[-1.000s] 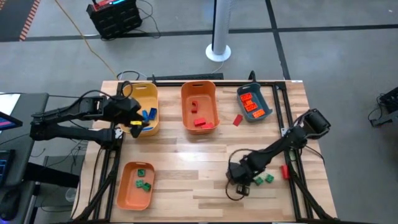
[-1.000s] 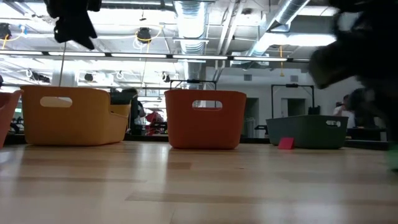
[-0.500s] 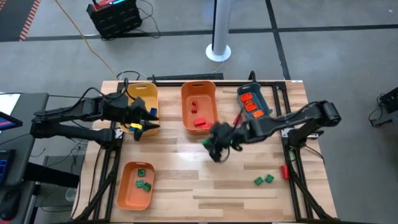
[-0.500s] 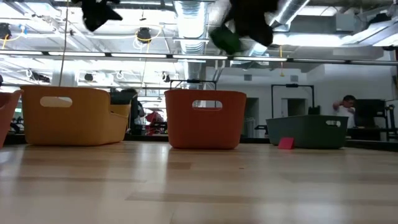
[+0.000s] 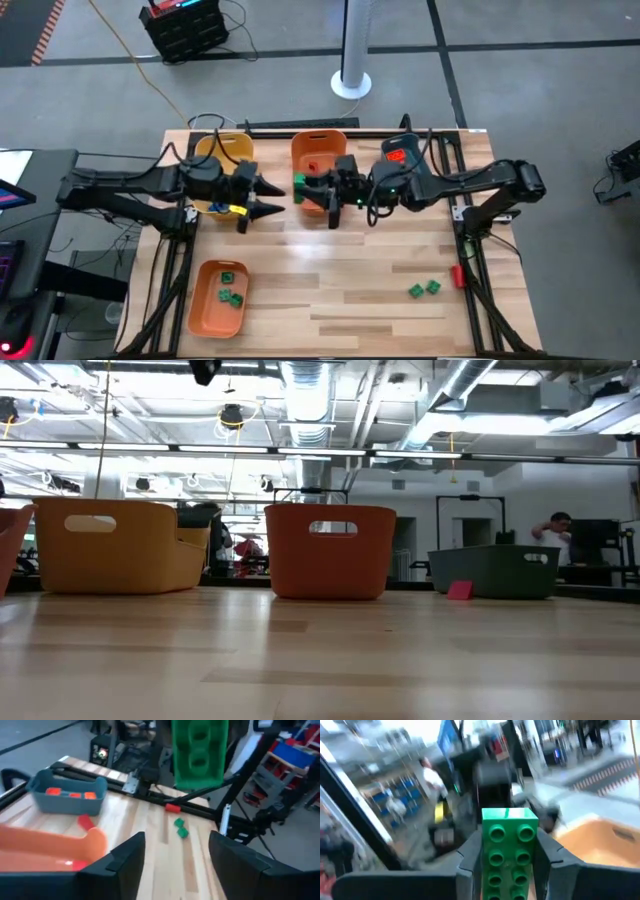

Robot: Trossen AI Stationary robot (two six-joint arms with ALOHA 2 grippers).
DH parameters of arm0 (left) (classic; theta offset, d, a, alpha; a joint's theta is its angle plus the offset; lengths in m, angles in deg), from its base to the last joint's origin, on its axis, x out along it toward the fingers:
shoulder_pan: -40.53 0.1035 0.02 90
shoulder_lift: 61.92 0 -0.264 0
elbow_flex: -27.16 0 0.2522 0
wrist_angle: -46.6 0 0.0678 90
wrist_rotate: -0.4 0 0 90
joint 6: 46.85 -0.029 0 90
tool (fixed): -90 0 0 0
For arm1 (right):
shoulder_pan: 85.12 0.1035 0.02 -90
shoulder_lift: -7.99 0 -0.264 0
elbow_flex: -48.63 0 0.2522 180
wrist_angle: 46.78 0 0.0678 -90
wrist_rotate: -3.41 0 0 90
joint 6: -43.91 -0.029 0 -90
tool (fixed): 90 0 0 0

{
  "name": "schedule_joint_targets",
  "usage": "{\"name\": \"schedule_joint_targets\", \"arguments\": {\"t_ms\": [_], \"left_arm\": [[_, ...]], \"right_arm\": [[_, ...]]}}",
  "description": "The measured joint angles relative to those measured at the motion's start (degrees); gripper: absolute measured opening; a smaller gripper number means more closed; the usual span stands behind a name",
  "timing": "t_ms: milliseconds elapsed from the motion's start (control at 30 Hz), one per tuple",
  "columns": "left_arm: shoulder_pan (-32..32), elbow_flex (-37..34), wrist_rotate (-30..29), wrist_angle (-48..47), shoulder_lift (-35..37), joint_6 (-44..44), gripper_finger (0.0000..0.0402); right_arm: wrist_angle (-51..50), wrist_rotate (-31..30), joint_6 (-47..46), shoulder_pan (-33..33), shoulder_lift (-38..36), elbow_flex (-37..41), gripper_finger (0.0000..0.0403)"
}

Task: Sort blocks
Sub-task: Put the green game piece into the bottom orange bin

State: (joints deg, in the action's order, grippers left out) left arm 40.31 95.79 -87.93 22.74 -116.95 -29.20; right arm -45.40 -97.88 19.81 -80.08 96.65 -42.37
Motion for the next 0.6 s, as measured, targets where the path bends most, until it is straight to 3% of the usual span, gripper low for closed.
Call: {"name": "schedule_joint_targets", "arguments": {"t_ms": [267, 600], "left_arm": [[-1.2, 0.0, 0.0, 9.0, -5.1, 1.4, 0.0281], [-1.2, 0.0, -0.6, 13.9, -6.0, 4.7, 0.0288]], "right_arm": [[1.4, 0.0, 2.1, 0.0, 4.0, -3.8, 0.0110], [-2.1, 0.1, 2.1, 0.2, 6.4, -5.9, 0.0110]]}}
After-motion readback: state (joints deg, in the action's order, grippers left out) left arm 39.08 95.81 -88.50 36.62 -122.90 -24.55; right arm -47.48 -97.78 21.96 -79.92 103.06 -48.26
